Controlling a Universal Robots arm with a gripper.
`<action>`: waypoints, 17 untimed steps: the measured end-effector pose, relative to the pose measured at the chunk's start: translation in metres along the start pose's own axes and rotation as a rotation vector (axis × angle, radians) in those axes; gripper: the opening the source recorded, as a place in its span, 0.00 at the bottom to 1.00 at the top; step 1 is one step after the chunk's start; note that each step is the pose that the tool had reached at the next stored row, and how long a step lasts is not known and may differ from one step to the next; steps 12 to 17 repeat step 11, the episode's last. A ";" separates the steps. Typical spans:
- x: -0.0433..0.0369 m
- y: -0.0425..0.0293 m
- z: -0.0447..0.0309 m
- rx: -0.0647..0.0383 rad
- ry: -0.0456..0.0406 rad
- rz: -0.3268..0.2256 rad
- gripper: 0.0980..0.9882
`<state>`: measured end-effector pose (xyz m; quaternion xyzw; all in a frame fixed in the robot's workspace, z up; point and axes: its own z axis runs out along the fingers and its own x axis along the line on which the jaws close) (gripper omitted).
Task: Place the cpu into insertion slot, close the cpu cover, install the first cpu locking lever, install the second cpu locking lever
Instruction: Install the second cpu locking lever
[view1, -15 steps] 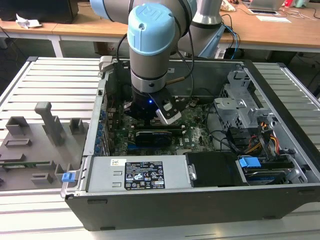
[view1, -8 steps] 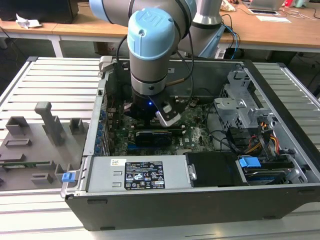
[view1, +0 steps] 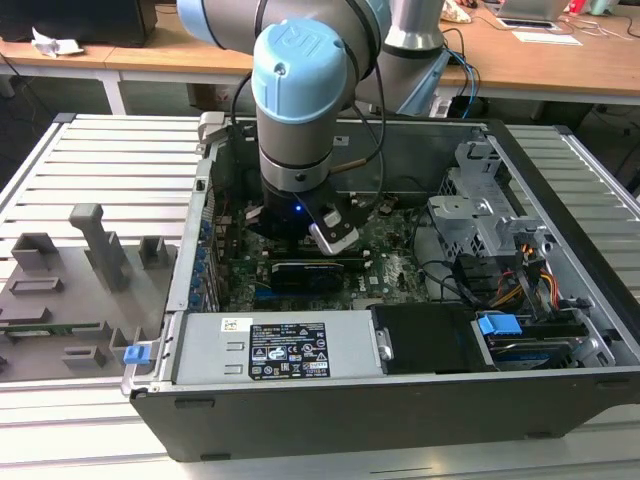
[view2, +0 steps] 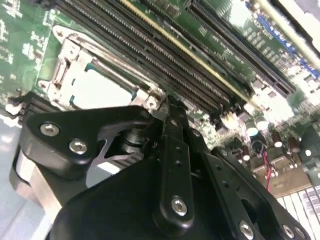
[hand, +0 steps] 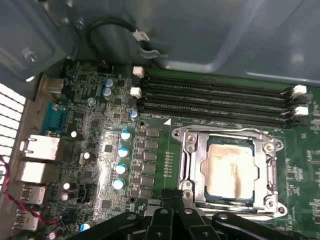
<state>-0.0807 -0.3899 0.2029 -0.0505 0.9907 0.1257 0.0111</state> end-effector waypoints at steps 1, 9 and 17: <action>-0.0001 0.0009 -0.0039 0.000 0.0001 0.000 0.01; -0.0005 0.0039 -0.0156 0.000 0.0001 0.000 0.01; -0.0005 0.0040 -0.0158 0.000 0.0000 0.000 0.01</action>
